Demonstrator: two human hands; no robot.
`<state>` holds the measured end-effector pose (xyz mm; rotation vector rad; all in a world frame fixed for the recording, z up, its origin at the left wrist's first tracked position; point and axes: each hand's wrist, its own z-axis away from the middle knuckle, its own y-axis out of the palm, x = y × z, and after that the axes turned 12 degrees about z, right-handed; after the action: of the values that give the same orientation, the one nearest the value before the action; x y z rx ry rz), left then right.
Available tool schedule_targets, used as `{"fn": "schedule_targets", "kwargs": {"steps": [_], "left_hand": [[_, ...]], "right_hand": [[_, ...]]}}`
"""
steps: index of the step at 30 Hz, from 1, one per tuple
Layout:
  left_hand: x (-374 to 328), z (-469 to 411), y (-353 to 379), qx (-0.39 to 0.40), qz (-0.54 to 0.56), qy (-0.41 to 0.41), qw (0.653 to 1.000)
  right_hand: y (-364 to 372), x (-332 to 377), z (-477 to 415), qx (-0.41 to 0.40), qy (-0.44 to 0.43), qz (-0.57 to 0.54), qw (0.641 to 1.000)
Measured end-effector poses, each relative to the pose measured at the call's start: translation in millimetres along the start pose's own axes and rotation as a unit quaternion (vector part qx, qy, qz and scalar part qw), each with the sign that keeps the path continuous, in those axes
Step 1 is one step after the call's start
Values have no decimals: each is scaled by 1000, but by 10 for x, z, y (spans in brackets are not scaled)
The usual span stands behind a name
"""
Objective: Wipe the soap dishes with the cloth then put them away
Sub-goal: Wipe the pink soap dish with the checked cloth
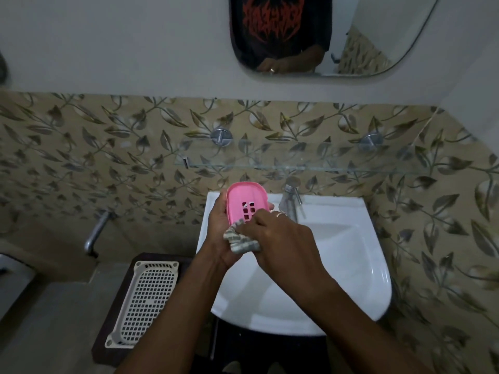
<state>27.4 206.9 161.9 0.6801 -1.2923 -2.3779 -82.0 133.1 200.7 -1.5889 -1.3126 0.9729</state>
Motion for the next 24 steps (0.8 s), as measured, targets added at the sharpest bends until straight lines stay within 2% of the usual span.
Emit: {"fn": "schedule_targets", "kwargs": {"steps": [6,9,13,17,20,24], "left_hand": [[115,19,24,51,-51,35,997],[116,-17,6,57,-59,37,996],[-18,-6,17,-5,-57,51,997],[-1,34,11,-2,-53,52,997],[53,7,-18,-6,-83,82,993],[89,4,52,31,-99,102,989]], "right_hand": [[-66,-158,-312,-16,73,5,997],[-110,-159,-432,-23,57,7,998],[-115,-57,-231,6,-8,22,1000],[-75,-5,-92,27,-12,34,999],[-71,-77,-291,0,29,22,999],[-90,-35,-527,-25,85,4,996]]}}
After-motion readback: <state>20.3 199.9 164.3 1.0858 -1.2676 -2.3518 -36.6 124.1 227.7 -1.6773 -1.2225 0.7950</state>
